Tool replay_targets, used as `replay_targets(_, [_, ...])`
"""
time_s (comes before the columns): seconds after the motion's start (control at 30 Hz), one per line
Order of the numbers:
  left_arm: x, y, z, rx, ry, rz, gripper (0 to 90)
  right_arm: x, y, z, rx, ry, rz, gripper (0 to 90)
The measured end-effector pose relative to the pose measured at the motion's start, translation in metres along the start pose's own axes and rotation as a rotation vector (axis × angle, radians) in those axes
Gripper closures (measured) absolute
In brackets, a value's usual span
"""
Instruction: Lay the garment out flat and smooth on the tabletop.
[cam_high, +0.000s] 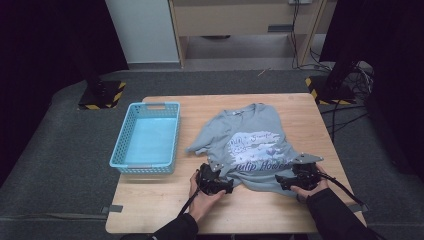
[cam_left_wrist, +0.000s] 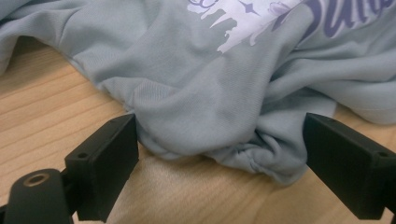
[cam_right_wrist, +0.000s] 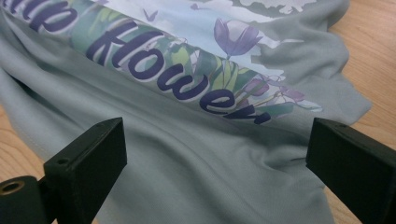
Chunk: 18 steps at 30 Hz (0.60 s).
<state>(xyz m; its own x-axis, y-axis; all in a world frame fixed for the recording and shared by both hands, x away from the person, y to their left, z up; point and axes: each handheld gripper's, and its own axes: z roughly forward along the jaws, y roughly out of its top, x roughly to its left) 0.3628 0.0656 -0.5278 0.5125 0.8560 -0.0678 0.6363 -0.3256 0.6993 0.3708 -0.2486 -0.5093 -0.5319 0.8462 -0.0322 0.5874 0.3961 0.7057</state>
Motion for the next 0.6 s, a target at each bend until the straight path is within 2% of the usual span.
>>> replay_targets(0.07, [0.0,0.0,0.002,0.001,0.006,0.008,11.1,0.0,0.0,0.001,0.01,-0.004,0.0,5.2])
replay_targets(0.13, [0.0,-0.002,0.003,0.023,0.016,0.018,10.7,0.0,0.0,0.003,0.022,-0.008,-0.009,5.2])
replay_targets(0.33, [-0.001,-0.003,-0.003,0.052,0.05,0.071,10.6,0.003,-0.004,0.009,0.074,-0.03,-0.066,5.1])
replay_targets(0.53, [0.008,-0.008,-0.014,0.095,0.049,0.071,10.8,0.003,-0.006,0.01,0.111,-0.05,-0.1,4.7])
replay_targets(0.6, [0.011,-0.009,-0.018,0.117,0.056,0.082,12.2,0.004,-0.007,0.011,0.126,-0.057,-0.111,4.6])
